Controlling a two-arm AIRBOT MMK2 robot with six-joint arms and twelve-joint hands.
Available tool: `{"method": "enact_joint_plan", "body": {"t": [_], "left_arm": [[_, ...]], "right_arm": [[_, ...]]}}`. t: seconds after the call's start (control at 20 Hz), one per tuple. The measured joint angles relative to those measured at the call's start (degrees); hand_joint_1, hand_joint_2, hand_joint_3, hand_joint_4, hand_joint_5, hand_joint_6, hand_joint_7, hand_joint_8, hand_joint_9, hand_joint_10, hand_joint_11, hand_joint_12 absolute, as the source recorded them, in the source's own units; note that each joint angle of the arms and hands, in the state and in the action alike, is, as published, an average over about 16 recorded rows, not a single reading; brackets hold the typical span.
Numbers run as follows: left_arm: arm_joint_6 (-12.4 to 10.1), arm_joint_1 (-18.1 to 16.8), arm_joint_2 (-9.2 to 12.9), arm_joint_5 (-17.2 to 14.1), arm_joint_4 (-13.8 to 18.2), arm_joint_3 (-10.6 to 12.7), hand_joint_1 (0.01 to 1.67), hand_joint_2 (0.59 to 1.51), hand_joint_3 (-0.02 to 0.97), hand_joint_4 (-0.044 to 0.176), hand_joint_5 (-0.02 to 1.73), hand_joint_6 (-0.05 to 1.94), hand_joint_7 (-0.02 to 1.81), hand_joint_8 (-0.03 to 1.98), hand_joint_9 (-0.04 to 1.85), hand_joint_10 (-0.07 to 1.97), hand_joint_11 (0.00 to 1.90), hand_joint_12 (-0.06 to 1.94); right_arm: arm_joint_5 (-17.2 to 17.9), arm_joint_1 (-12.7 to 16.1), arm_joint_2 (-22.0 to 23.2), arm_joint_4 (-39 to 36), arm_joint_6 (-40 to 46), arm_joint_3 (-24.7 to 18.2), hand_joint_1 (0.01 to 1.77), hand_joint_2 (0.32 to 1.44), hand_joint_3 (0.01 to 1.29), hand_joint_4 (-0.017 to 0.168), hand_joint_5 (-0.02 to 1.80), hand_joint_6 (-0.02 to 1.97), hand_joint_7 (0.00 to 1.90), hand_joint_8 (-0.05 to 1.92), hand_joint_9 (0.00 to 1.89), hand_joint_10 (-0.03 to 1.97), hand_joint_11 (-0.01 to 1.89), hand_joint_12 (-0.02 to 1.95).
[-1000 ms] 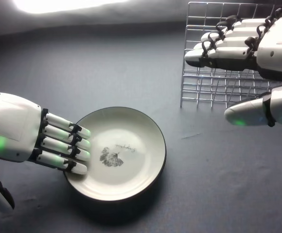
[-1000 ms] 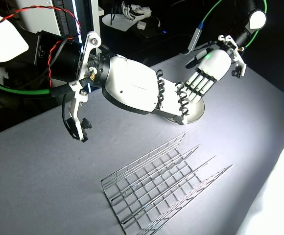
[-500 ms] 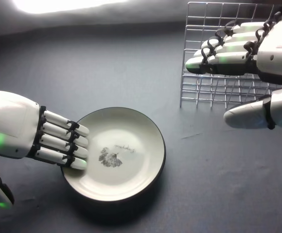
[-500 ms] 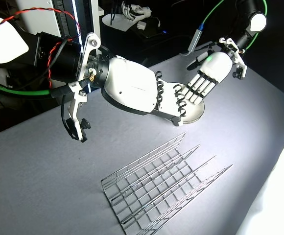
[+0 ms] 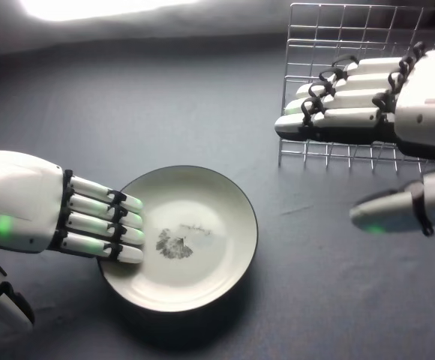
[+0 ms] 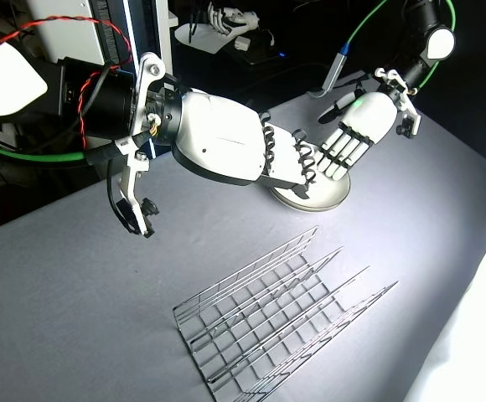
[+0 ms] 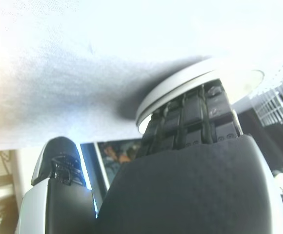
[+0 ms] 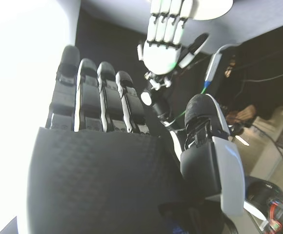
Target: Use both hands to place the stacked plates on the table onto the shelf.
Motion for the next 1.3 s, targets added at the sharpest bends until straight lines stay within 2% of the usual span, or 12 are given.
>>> {"method": "enact_joint_plan", "body": {"t": [0.4,0.7,1.1,1.3], "left_arm": [[1.24,0.97,-0.11,2.41,-1.66,-4.74,0.02,1.113,0.003,-0.009,-0.01,-0.03,0.0,-0.02,0.0,0.0,0.02,0.01],[1.6,1.0,-0.85,4.38,-3.11,-7.63,0.02,1.112,0.003,-0.009,-0.01,-0.03,0.0,-0.02,-0.01,-0.01,0.02,0.01],[1.43,0.29,-2.15,6.4,-4.41,-9.35,0.01,1.107,0.003,-0.009,-0.01,-0.03,-0.01,-0.02,-0.02,-0.02,0.02,0.02],[1.28,-0.13,-2.55,7.02,-4.61,-9.71,0.01,1.104,0.003,-0.009,-0.01,-0.03,-0.01,-0.02,-0.02,-0.02,0.02,0.02]], "right_arm": [[9.35,-3.19,-1.26,-2.7,0.0,2.83,0.76,1.06,0.01,-0.002,0.03,0.02,0.02,0.01,0.03,0.01,0.02,0.48],[14.61,-5.11,-3.36,-5.03,0.01,5.59,1.07,0.97,0.01,-0.001,0.03,0.02,0.02,0.01,0.03,0.01,0.01,0.71],[16.5,-7.78,-7.24,-6.94,0.03,7.64,1.32,0.95,0.01,-0.002,0.02,0.02,0.02,0.01,0.03,0.01,0.01,0.78],[16.17,-8.79,-9.41,-7.19,0.08,8.74,1.39,0.95,0.01,-0.003,0.02,0.02,0.01,0.01,0.02,0.01,0.01,0.66]]}}
